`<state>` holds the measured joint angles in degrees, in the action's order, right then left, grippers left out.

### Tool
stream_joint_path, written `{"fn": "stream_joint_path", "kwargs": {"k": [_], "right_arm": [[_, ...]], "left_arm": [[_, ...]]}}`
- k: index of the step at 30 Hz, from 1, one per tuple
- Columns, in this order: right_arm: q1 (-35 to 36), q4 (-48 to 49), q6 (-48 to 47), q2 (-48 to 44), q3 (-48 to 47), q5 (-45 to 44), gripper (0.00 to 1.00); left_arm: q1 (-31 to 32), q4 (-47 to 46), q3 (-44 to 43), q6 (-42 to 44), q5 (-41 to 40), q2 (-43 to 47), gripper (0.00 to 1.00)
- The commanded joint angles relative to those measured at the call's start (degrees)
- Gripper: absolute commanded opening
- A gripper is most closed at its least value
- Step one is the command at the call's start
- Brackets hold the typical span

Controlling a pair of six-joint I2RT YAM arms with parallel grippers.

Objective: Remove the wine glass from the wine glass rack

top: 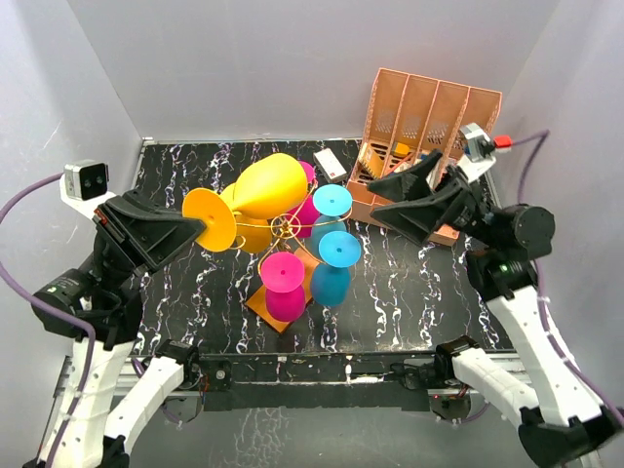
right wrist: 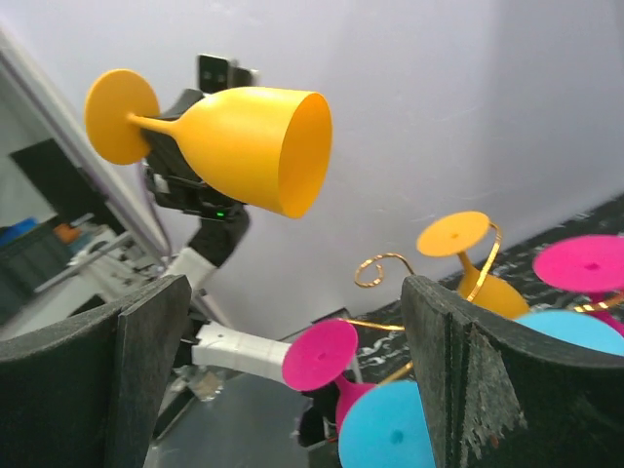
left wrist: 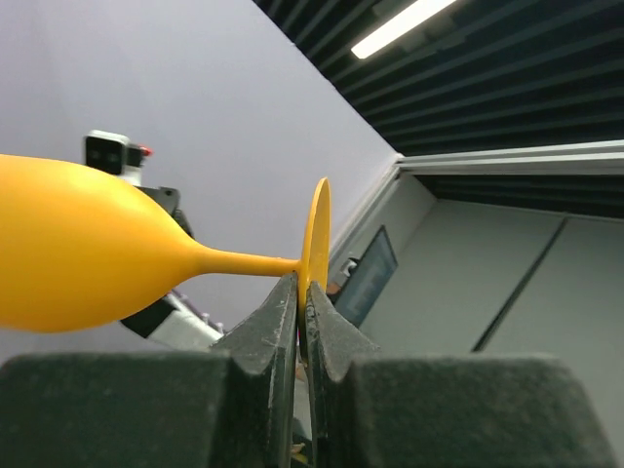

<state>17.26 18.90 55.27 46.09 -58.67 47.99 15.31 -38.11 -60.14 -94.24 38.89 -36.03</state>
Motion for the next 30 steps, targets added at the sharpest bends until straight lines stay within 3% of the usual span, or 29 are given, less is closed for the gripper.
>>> {"fn": "stream_joint_path", "kwargs": {"k": [1,9,22,26,30], "right_arm": [[0.31,29.14,18.74,6.36,-2.27,6.44,0.98],[4.84,39.33,24.28,13.41,-2.94,3.49,0.98],[22.57,46.40,21.87,26.06,-9.48,-1.40,0.88],[25.51,48.29,22.14,27.85,-10.53,-1.68,0.74],[26.96,50.10,22.10,26.92,-9.21,-3.19,0.52]], "left_arm": [[-0.38,-21.56,2.38,-11.97,-1.25,-3.58,0.00],[-0.41,-26.02,5.05,-14.09,-3.81,-6.05,0.00],[-0.44,-32.67,11.65,-18.57,-6.21,-7.14,0.00],[-0.45,-32.99,12.78,-19.13,-6.58,-6.63,0.00],[-0.44,-32.71,14.21,-19.23,-7.17,-5.80,0.00]]}}
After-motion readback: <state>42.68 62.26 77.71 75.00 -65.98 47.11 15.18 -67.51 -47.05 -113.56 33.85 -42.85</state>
